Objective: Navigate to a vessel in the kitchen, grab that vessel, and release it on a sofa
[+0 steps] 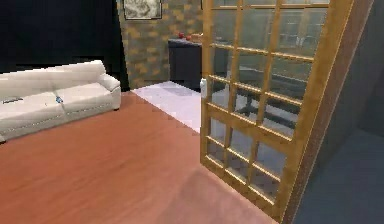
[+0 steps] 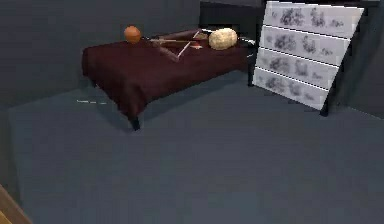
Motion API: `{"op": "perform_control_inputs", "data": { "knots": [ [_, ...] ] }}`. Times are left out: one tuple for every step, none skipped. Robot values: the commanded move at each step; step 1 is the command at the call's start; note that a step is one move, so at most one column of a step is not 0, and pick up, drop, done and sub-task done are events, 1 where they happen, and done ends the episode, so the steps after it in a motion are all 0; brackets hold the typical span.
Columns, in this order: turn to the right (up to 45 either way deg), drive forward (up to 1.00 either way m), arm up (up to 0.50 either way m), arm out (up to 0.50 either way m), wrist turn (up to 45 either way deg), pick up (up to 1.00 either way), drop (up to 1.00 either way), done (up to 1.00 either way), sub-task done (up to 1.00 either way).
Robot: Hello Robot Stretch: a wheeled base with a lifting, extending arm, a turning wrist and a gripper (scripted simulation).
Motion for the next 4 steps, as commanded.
{"op": "perform_control_inputs", "data": {
  "knots": [
    [6.0, 0.00, 0.00, 0.00, 0.0, 0.00, 0.00, 0.00, 0.00],
    [0.0, 0.05, 0.00, 0.00, 0.0, 0.00, 0.00, 0.00, 0.00],
    [-27.0, 0.00, 0.00, 0.00, 0.0, 0.00, 0.00, 0.00, 0.00],
    [0.0, 1.00, 0.00, 0.00, 0.0, 0.00, 0.00, 0.00, 0.00]
  ]
}}
